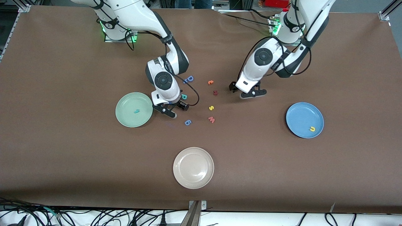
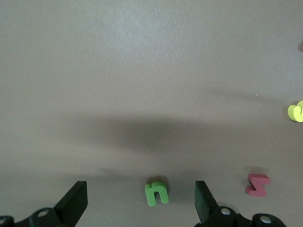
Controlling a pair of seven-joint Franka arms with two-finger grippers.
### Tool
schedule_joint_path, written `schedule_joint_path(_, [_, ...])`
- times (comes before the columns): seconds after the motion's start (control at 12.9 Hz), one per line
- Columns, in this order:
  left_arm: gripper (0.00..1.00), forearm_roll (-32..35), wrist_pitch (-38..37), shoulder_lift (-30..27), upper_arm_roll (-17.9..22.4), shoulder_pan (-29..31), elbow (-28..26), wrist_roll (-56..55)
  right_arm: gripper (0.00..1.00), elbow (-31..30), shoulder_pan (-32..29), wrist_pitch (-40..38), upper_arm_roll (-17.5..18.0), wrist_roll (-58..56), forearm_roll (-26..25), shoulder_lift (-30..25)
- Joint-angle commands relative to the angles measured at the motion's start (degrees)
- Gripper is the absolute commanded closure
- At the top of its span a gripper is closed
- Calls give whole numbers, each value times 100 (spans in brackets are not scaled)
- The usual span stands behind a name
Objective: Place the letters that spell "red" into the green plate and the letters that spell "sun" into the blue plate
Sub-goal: 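Grasp the e with the right gripper while the left gripper grasps the n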
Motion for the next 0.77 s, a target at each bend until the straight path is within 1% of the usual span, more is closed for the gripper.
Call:
schedule_joint_path(0.0, [0,566,123,38,0,-130,-105,-818,50,-65,196,45,-139,89,-94,-26])
schedule_joint_path(0.08, [0,594,298,161,9,-148,-105,-951,55,-74,213,45,-130,89,-94,-26])
schedule_joint_path(0.15, [0,594,369,275,9,-227,-105,-987,57,-74,222,36,-121,89,-102,-26])
schedule_joint_path(0.31, [0,594,379,337,9,-236,-105,-1022,57,-153,406,27,-130,89,-102,-26])
schedule_joint_path(0.39, [0,603,388,364,9,-245,-105,-1040,65,-179,442,27,-156,80,-102,-26])
schedule_joint_path(0.46, [0,603,457,408,17,-245,-105,-1040,79,-180,433,27,-191,71,-102,-18])
schedule_joint_path(0.54, [1,638,484,434,18,-262,-105,-1048,91,-171,433,27,-209,71,-102,-26])
schedule_joint_path(0.62, [2,786,484,487,18,-263,-105,-1136,97,-171,433,19,-235,63,-102,-35])
schedule_joint_path(0.7, [3,1040,493,565,18,-263,-96,-1371,97,-153,433,10,-314,19,-102,-53])
